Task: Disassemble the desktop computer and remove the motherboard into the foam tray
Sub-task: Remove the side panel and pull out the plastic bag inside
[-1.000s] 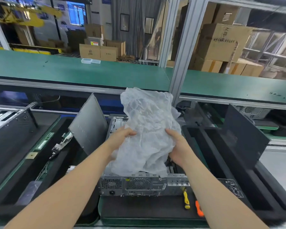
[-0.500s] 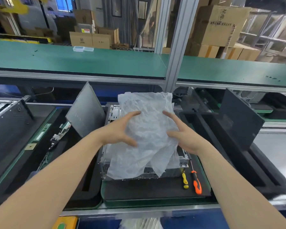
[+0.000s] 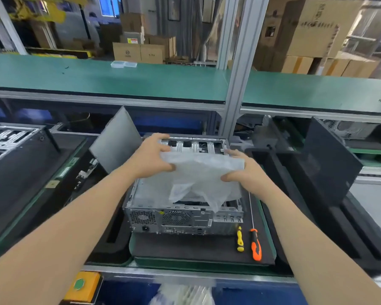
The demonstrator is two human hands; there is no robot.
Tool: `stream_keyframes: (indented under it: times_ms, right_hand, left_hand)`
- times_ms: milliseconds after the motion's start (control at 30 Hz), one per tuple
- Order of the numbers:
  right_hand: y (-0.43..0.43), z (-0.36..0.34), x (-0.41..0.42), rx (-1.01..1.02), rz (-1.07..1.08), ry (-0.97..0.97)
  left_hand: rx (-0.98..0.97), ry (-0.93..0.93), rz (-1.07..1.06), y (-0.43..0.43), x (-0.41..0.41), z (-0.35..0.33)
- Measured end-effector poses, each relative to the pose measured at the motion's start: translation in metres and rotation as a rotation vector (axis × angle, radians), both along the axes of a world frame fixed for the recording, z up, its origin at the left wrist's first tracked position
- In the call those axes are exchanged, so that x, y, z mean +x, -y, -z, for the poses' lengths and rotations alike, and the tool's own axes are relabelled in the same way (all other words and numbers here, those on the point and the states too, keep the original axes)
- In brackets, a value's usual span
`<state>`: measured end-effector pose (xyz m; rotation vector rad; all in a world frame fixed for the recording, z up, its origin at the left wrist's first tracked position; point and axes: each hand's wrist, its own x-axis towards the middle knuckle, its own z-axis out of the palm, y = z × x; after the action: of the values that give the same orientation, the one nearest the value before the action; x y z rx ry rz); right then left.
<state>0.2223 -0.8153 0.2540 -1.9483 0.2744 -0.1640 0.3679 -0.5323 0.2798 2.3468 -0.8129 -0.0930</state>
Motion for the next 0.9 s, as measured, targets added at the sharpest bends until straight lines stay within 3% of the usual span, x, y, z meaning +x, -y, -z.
stream_keyframes:
  times_ms: [100, 233, 367, 467, 733, 900]
  right_hand:
    - [0.008, 0.0, -0.01, 0.352, -0.04, 0.157]
    - [-0.018, -0.002, -0.013, 0.659, -0.079, 0.163]
    - [-0.048, 0.007, -0.02, 0.781, -0.101, 0.078]
    - [-0.071, 0.035, -0.039, 0.808, -0.214, -0.01]
    - [-0.162, 0.151, -0.098, 0.842, -0.443, -0.332]
    - [-0.244, 0.205, -0.135, 0.843, -0.472, -0.473]
  left_hand:
    - [-0.257, -0.26, -0.043, 0.0, -0.017, -0.013]
    - [-0.611, -0.528, -0.017, -0.007, -0.046, -0.01]
    - [-0.563, -0.849, 0.092, -0.053, -0.079, -0.001]
    - [-0.431, -0.84, 0.042, -0.096, -0.114, 0.022]
    - [-0.508, -1.153, -0.253, -0.207, -0.243, 0.12]
    - [-0.693, -1.245, -0.688, -0.267, -0.335, 0.171]
